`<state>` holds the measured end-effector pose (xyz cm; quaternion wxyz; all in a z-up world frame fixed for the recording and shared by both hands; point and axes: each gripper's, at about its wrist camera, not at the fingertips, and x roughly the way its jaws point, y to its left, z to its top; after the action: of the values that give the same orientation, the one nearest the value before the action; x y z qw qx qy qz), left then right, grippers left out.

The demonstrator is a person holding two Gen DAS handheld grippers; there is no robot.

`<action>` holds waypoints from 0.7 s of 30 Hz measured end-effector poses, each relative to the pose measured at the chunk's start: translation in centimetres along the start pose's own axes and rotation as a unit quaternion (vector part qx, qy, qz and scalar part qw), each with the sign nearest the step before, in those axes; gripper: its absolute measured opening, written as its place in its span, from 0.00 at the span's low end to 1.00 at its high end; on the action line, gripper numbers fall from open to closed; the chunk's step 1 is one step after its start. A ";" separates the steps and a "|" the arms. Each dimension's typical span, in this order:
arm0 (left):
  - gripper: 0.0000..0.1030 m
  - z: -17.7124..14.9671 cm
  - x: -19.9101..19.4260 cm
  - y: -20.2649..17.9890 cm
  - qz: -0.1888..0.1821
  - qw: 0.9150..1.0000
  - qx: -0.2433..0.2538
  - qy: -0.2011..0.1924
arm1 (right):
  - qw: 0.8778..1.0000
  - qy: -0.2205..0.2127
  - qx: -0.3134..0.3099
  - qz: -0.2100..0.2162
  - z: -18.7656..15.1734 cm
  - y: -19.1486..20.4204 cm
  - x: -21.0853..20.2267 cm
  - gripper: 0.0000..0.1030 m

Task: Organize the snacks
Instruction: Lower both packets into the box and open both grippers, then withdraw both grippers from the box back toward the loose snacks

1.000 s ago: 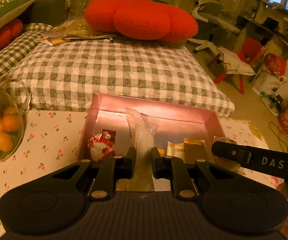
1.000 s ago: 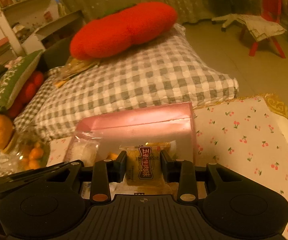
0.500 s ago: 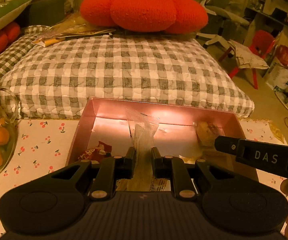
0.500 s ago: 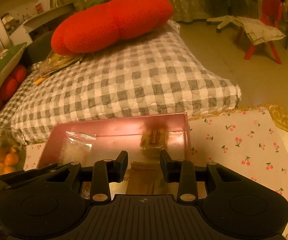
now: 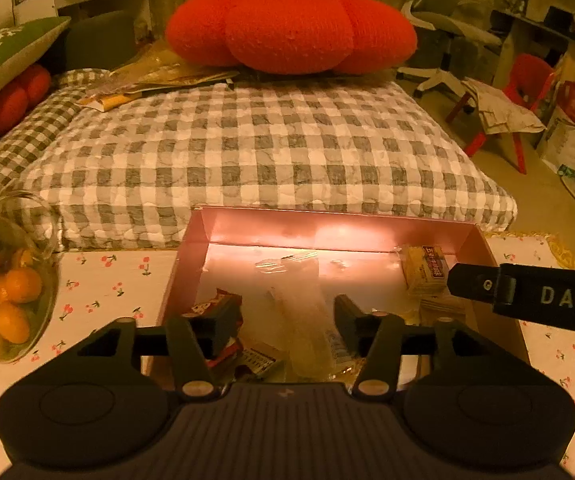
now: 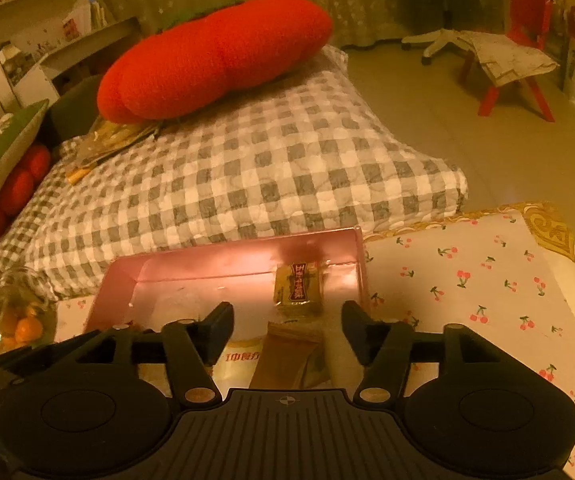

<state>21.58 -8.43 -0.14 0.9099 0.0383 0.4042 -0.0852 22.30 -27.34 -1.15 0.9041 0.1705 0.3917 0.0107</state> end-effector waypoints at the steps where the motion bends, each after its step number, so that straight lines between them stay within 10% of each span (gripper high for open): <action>1: 0.53 0.0 -0.3 0.0 0.000 1.000 0.001 -0.001 | 1.000 0.000 -0.001 0.001 -0.1 0.0 -0.3 0.63; 21: 0.82 -2.5 -5.4 -0.2 -0.003 1.000 0.023 -0.015 | 1.000 -0.017 -0.013 0.002 -2.5 0.4 -6.6 0.84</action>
<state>16.18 -7.57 2.15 0.9144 0.0569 0.3886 -0.0978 15.99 -27.26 2.08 0.9128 0.1594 0.3757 0.0149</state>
